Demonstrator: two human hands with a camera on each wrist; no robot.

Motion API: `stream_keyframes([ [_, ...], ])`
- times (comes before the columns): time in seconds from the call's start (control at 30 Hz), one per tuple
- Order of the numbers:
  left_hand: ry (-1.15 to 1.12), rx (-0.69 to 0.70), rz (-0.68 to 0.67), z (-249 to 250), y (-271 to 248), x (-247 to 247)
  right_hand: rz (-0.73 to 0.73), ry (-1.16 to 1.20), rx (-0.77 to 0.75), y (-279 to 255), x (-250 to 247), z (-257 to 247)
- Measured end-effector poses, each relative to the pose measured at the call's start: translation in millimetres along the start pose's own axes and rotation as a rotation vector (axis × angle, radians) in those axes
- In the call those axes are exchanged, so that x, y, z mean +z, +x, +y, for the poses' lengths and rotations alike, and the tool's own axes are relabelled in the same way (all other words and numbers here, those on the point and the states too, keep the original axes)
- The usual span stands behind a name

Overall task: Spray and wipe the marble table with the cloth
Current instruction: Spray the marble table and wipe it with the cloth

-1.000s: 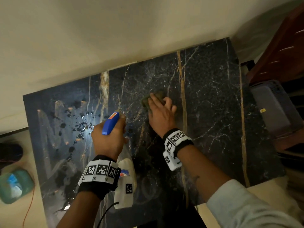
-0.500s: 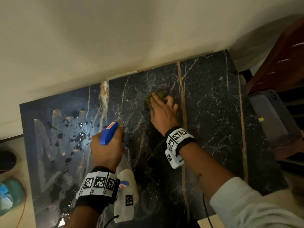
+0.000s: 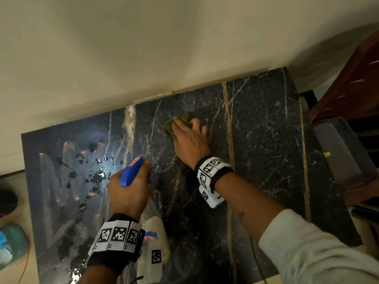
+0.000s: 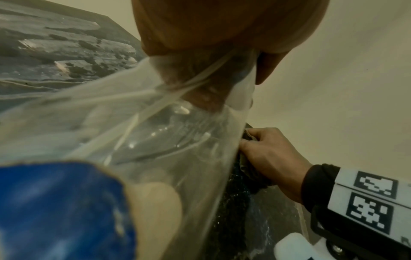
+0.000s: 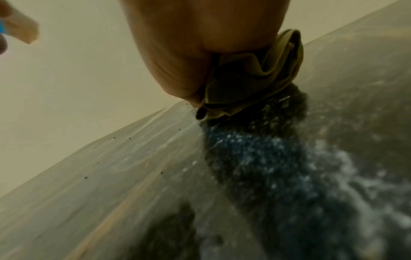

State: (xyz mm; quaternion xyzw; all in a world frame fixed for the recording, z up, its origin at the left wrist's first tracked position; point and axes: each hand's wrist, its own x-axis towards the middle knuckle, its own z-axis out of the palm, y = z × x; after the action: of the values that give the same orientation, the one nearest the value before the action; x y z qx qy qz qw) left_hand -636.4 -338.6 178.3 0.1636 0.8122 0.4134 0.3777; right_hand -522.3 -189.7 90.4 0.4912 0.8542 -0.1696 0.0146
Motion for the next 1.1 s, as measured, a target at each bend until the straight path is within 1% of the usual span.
stream_keyframes([
  [0.07, 0.002, 0.007, -0.001, 3, 1, 3, -0.004, -0.019, -0.07, 5, -3, 9],
  [0.1, -0.005, 0.007, 0.004, 3, 2, 3, 0.015, -0.022, -0.064, 7, -5, 17],
  [0.13, -0.012, 0.007, 0.013, 2, 3, 2, 0.04, -0.019, -0.025, 10, -7, 26],
  [0.2, -0.02, 0.01, 0.024, 1, 6, 0, 0.103, 0.033, 0.162, 15, -11, 46],
  [0.27, -0.018, 0.013, 0.028, -1, 9, -3, 0.159, 0.115, 0.36, 25, -15, 53],
  [0.33, -0.01, -0.002, 0.034, -4, 10, -5, 0.147, 0.118, 0.468, 31, -15, 40],
  [0.37, -0.013, -0.011, 0.039, -4, 10, -5, 0.13, 0.118, 0.482, 32, -15, 31],
  [0.4, -0.013, -0.018, 0.042, -3, 9, -4, 0.118, 0.123, 0.461, 32, -14, 23],
  [0.43, -0.012, -0.022, 0.04, -2, 9, -3, 0.113, 0.123, 0.405, 31, -11, 15],
  [0.5, -0.015, -0.025, 0.03, 2, 8, 2, 0.079, 0.08, 0.218, 25, -3, 4],
  [0.57, -0.011, -0.016, 0.009, 6, 9, 5, 0.028, 0.029, 0.055, 26, -2, 10],
  [0.6, -0.01, -0.014, -0.002, 8, 9, 6, 0.018, 0.017, 0.008, 29, -6, 19],
  [0.63, -0.018, -0.015, -0.004, 9, 8, 6, 0.025, 0.014, 0.003, 32, -9, 29],
  [0.67, -0.033, -0.02, 0.003, 9, 7, 5, 0.051, 0.02, 0.046, 34, -13, 41],
  [0.73, -0.05, -0.021, 0.028, 9, 7, 0, 0.114, 0.076, 0.24, 43, -21, 58],
  [0.8, -0.045, -0.012, 0.036, 4, 7, -5, 0.128, 0.115, 0.418, 53, -25, 57],
  [0.87, -0.038, -0.02, 0.032, -1, 7, -7, 0.096, 0.11, 0.489, 59, -26, 43],
  [0.9, -0.029, -0.023, 0.027, -3, 6, -7, 0.087, 0.118, 0.475, 59, -26, 33],
  [0.93, -0.014, -0.021, 0.024, -4, 6, -7, 0.085, 0.124, 0.431, 59, -24, 23],
  [1.03, 0.007, -0.01, 0.027, -5, 4, -3, 0.03, 0.088, 0.217, 50, -8, -3],
  [1.1, 0.005, -0.009, 0.015, -5, 4, 0, 0.005, 0.082, 0.109, 47, -5, -3],
])
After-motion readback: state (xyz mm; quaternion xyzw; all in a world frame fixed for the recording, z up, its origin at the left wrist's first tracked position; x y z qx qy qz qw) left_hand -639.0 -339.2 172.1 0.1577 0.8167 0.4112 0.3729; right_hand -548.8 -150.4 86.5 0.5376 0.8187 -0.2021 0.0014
